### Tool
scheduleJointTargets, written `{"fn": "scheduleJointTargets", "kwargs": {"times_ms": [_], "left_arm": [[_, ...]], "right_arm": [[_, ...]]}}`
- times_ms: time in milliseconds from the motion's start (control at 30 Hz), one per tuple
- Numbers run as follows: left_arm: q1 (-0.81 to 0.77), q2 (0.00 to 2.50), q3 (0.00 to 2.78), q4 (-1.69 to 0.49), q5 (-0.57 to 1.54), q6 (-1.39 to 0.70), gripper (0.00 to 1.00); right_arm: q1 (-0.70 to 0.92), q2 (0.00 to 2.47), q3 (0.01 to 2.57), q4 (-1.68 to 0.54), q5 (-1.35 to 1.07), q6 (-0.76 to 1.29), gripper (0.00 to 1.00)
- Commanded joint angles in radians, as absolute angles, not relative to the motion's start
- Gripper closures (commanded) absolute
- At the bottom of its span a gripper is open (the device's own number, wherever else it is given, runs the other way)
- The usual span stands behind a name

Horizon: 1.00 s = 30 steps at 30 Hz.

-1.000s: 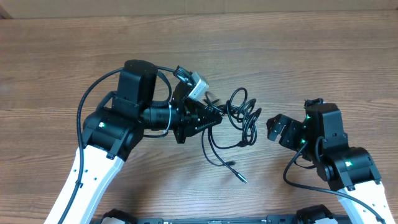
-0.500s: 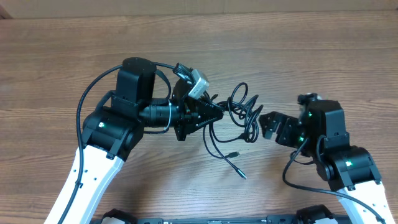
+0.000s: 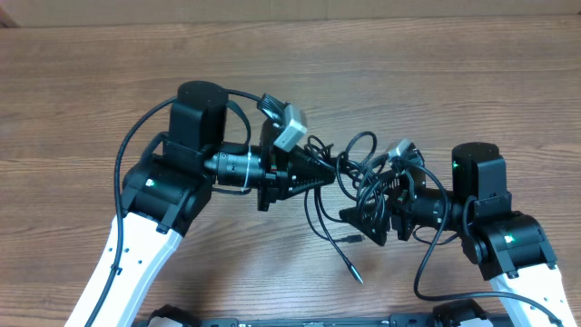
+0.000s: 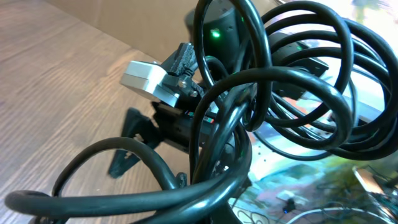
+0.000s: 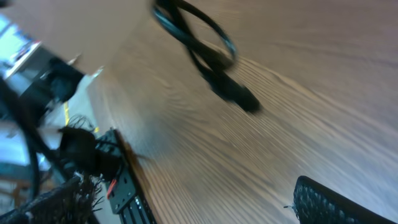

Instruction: Untangle cables

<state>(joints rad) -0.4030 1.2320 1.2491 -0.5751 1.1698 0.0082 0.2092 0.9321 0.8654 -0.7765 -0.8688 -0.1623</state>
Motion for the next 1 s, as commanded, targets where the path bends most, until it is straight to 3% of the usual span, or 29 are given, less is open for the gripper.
{"fn": "scheduleJointTargets", "kwargs": {"times_ms": [0, 333, 400, 467, 500, 567, 600, 867, 967], "left_arm": [[-0.434, 1.206, 1.254, -0.559, 1.225, 0.03, 0.96], [-0.498, 1.206, 1.254, -0.522, 1.231, 0.018, 0.96], [-0.512, 1.206, 1.254, -0.506, 1.231, -0.002, 0.96], [-0.519, 1.206, 1.254, -0.487, 1.231, -0.016, 0.96], [-0.519, 1.206, 1.254, -0.47, 1.231, -0.03, 0.96], [-0.519, 1.206, 1.254, -0.458, 1.229, -0.033, 0.96], [-0.519, 1.206, 1.254, -0.455, 1.227, -0.033, 0.96], [-0.516, 1.206, 1.254, -0.455, 1.218, -0.033, 0.96], [-0.515, 1.206, 1.254, -0.477, 1.178, -0.033, 0.96]], "right_arm": [[0.207, 0.928, 0.877, -0.73, -0.969, -0.263, 0.0], [0.207, 0.928, 0.877, -0.55, -1.094, -0.35, 0.0], [0.207, 0.928, 0.877, -0.551, -1.094, -0.349, 0.05], [0.207, 0.928, 0.877, -0.558, -1.097, -0.349, 0.24], [0.207, 0.928, 0.877, -0.563, -1.106, -0.348, 0.53], [0.207, 0.928, 0.877, -0.587, -1.105, -0.345, 0.89], [0.207, 0.928, 0.877, -0.601, -1.105, -0.345, 0.96], [0.207, 0.928, 0.877, -0.623, -1.072, -0.238, 0.96], [0.206, 0.928, 0.877, -0.644, -0.809, -0.04, 0.96]]}}
